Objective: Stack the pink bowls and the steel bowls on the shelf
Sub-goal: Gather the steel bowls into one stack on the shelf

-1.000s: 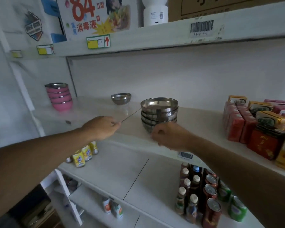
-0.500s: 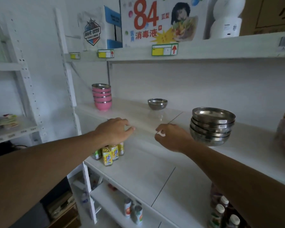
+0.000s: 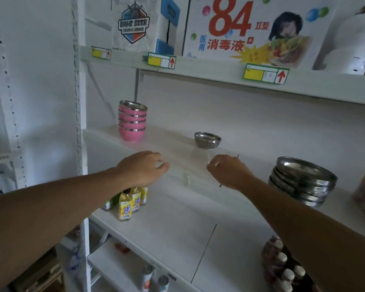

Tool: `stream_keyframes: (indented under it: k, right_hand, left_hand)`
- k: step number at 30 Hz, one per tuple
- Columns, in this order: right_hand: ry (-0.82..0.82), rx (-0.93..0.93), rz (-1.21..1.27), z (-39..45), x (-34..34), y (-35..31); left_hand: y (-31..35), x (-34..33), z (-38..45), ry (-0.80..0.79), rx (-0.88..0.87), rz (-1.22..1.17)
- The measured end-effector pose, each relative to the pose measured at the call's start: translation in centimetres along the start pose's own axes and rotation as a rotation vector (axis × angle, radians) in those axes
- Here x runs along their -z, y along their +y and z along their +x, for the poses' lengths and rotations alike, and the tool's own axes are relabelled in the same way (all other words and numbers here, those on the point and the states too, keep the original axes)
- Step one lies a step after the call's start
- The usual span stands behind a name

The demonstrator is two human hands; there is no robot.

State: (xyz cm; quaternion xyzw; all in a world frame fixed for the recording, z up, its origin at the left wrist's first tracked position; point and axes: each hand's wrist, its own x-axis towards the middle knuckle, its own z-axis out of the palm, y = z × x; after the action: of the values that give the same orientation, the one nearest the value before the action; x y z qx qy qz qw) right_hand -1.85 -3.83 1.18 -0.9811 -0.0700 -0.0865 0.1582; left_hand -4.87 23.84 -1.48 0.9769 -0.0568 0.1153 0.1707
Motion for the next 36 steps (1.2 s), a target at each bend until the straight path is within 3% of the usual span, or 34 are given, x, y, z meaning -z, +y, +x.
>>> stream_keyframes:
  k: [12, 19, 27, 32, 36]
  right_hand:
    - [0.06, -0.104, 0.009, 15.1, -1.6, 3.4]
    - [0.237, -0.303, 0.119, 22.8, -4.1, 5.3]
    - [0.118, -0.388, 0.128, 26.8, -6.0, 6.2]
    - [0.027, -0.634, 0.471, 30.5, -5.2, 5.7]
    - [0.034, -0.642, 0.573, 31.8, -6.5, 5.1]
  left_hand:
    - [0.8, 0.3, 14.5, -0.018, -0.095, 0.163]
    - [-0.2, -2.7, 22.6, -0.054, -0.118, 0.14]
    - [-2.1, -5.9, 29.5, -0.149, -0.211, 0.124]
    - [-3.4, -6.9, 32.3, -0.089, -0.23, 0.083]
    - [-4.5, -8.0, 33.3, -0.127, -0.214, 0.061]
